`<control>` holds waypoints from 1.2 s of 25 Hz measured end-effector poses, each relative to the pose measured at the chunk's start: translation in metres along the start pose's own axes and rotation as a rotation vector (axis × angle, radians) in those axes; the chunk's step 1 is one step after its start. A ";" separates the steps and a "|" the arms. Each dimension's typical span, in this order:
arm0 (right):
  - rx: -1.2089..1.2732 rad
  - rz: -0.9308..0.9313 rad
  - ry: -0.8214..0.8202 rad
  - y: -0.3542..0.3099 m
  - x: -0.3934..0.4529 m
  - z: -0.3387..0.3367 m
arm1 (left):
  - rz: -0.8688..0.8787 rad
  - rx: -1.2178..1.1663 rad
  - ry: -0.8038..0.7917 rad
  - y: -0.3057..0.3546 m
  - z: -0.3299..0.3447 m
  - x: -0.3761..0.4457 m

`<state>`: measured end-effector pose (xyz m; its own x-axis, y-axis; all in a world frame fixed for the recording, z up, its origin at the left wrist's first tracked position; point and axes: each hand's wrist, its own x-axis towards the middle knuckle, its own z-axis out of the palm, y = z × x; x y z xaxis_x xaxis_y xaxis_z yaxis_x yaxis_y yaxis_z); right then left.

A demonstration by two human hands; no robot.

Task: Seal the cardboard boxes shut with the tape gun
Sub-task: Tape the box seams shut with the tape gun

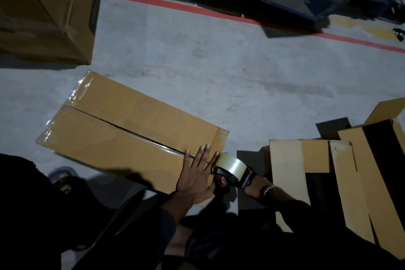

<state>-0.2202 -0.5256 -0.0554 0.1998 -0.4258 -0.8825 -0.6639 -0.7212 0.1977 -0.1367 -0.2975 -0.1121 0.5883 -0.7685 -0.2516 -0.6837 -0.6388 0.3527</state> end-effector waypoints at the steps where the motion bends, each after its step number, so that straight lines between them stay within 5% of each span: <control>1: 0.017 0.014 -0.042 0.004 0.008 0.008 | 0.004 0.005 0.013 0.000 0.001 -0.001; 5: 0.021 0.009 -0.110 0.025 0.042 0.029 | 0.004 0.032 0.010 0.004 -0.001 -0.002; 10: 0.034 -0.028 0.027 0.001 -0.010 0.005 | -0.007 0.039 0.000 0.006 -0.001 -0.001; 14: -0.106 -0.059 -0.188 0.001 0.005 0.010 | -0.017 0.053 0.005 0.006 0.000 -0.001; 18: 0.041 -0.036 -0.242 -0.007 -0.017 0.010 | -0.015 0.078 0.001 0.008 -0.001 0.000; 24: 0.192 0.013 -0.050 0.000 -0.029 0.014 | 0.011 0.056 0.028 0.004 0.005 0.002; 30: 0.185 -0.039 -0.061 -0.006 -0.055 0.007 | 0.002 0.036 0.023 0.006 0.010 0.003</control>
<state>-0.2318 -0.4939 -0.0110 0.1879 -0.3616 -0.9132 -0.7785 -0.6217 0.0859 -0.1434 -0.3037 -0.1196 0.5962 -0.7693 -0.2295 -0.7002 -0.6381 0.3202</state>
